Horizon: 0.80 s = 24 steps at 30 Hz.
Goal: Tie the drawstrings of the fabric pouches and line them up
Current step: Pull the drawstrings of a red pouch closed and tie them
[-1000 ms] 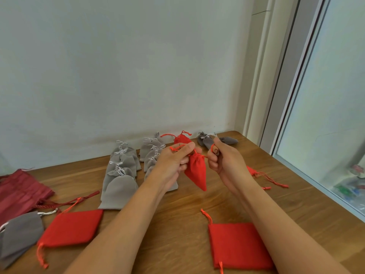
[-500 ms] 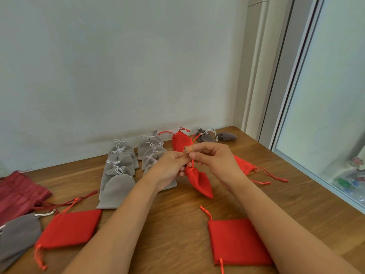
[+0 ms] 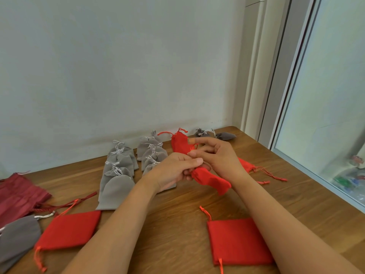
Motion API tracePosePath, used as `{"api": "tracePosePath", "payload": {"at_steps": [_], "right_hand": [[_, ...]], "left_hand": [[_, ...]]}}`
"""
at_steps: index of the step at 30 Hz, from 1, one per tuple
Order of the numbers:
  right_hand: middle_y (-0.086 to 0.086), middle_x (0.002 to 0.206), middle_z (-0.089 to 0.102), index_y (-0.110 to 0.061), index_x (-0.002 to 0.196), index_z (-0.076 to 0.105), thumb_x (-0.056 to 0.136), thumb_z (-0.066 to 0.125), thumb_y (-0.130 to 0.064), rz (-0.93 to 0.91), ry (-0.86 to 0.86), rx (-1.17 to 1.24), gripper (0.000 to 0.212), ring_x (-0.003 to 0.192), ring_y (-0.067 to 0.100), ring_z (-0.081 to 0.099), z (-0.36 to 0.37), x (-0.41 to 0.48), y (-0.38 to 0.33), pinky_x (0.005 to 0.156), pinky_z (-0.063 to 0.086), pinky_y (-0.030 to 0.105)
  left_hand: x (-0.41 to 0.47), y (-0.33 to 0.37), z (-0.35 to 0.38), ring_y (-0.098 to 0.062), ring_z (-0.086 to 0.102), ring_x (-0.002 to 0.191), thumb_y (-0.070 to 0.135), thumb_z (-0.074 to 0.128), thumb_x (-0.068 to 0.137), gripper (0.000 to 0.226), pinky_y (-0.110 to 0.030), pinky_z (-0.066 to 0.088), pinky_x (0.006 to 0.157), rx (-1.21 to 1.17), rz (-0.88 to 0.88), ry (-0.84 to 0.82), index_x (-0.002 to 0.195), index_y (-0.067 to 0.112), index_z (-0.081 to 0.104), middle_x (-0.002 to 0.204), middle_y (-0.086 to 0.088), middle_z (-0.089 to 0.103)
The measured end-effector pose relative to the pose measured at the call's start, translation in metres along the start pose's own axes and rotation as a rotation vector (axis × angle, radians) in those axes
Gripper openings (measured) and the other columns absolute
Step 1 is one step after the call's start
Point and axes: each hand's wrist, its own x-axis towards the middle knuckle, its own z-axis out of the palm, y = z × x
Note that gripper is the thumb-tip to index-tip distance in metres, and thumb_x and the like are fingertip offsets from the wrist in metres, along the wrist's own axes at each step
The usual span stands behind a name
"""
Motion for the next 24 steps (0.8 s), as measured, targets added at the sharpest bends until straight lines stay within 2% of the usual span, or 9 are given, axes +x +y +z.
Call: {"api": "tracePosePath", "payload": {"at_steps": [3, 7, 10, 12, 15, 17, 19, 22, 24], "right_hand": [[0.003, 0.083, 0.072, -0.011, 0.102, 0.069, 0.091, 0.060, -0.006, -0.001, -0.026, -0.019, 0.015, 0.078, 0.012, 0.066, -0.003, 0.001, 0.000, 0.073, 0.054, 0.021], [-0.001, 0.098, 0.074, -0.011, 0.108, 0.070, 0.090, 0.063, -0.007, -0.037, -0.067, -0.208, 0.019, 0.091, 0.008, 0.069, -0.008, 0.000, -0.004, 0.083, 0.052, 0.019], [-0.009, 0.092, 0.074, -0.019, 0.101, 0.072, 0.085, 0.069, -0.007, -0.088, -0.047, -0.309, 0.020, 0.091, 0.005, 0.069, -0.010, -0.001, -0.008, 0.085, 0.052, 0.019], [-0.007, 0.084, 0.074, -0.021, 0.099, 0.072, 0.082, 0.072, -0.007, -0.104, -0.009, -0.318, 0.022, 0.086, 0.006, 0.069, -0.011, -0.001, -0.009, 0.084, 0.053, 0.019], [-0.004, 0.078, 0.074, -0.016, 0.096, 0.073, 0.081, 0.074, -0.006, -0.097, 0.094, -0.311, 0.018, 0.080, 0.007, 0.069, -0.016, 0.002, -0.008, 0.077, 0.051, 0.020], [-0.002, 0.079, 0.075, -0.015, 0.091, 0.072, 0.082, 0.072, -0.004, -0.062, 0.108, -0.220, 0.015, 0.079, 0.009, 0.070, -0.017, 0.003, -0.010, 0.074, 0.052, 0.020], [0.004, 0.083, 0.075, -0.012, 0.094, 0.071, 0.084, 0.069, -0.003, -0.018, 0.079, -0.136, 0.014, 0.081, 0.016, 0.072, -0.015, 0.003, -0.011, 0.078, 0.056, 0.023], [0.008, 0.086, 0.075, -0.009, 0.100, 0.068, 0.082, 0.073, -0.008, 0.013, 0.040, -0.160, 0.019, 0.085, 0.020, 0.072, -0.009, 0.000, -0.010, 0.081, 0.057, 0.027], [0.006, 0.084, 0.075, -0.008, 0.099, 0.068, 0.080, 0.075, -0.007, 0.007, 0.052, -0.179, 0.021, 0.085, 0.019, 0.072, -0.010, 0.000, -0.011, 0.079, 0.058, 0.026]], "left_hand": [[0.004, 0.001, 0.001, -0.006, 0.037, 0.049, 0.013, 0.051, 0.096, 0.030, -0.018, 0.037, 0.048, -0.068, 0.004, 0.089, 0.069, 0.004, 0.059, 0.055, -0.001, 0.045], [0.007, -0.001, 0.000, -0.007, 0.035, 0.048, 0.019, 0.050, 0.098, 0.034, -0.020, 0.036, 0.051, 0.064, 0.050, 0.175, 0.067, 0.005, 0.054, 0.055, -0.001, 0.039], [0.006, -0.001, -0.003, -0.008, 0.039, 0.054, 0.022, 0.055, 0.096, 0.036, -0.017, 0.037, 0.052, 0.179, 0.097, 0.229, 0.075, -0.006, 0.062, 0.059, -0.002, 0.045], [0.006, -0.001, -0.003, -0.010, 0.040, 0.057, 0.023, 0.056, 0.096, 0.039, -0.017, 0.036, 0.053, 0.217, 0.121, 0.239, 0.079, -0.012, 0.064, 0.061, -0.003, 0.047], [0.005, 0.001, -0.002, -0.009, 0.038, 0.055, 0.022, 0.054, 0.097, 0.039, -0.021, 0.035, 0.054, 0.213, 0.124, 0.258, 0.064, 0.003, 0.065, 0.054, 0.004, 0.045], [0.006, 0.002, -0.001, -0.009, 0.038, 0.055, 0.023, 0.053, 0.098, 0.037, -0.022, 0.033, 0.055, 0.245, 0.135, 0.278, 0.077, -0.004, 0.068, 0.056, 0.002, 0.043], [0.006, 0.002, 0.002, -0.019, 0.036, 0.060, 0.026, 0.052, 0.098, 0.043, -0.025, 0.030, 0.056, 0.285, 0.161, 0.278, 0.087, -0.014, 0.063, 0.062, -0.007, 0.040], [0.004, 0.003, 0.007, -0.021, 0.030, 0.059, 0.034, 0.050, 0.096, 0.050, -0.030, 0.022, 0.054, 0.358, 0.211, 0.259, 0.069, -0.008, 0.054, 0.058, -0.006, 0.034], [0.004, 0.002, 0.010, -0.011, 0.031, 0.050, 0.030, 0.050, 0.096, 0.044, -0.024, 0.021, 0.052, 0.390, 0.219, 0.246, 0.065, -0.001, 0.055, 0.050, 0.005, 0.037]]}}
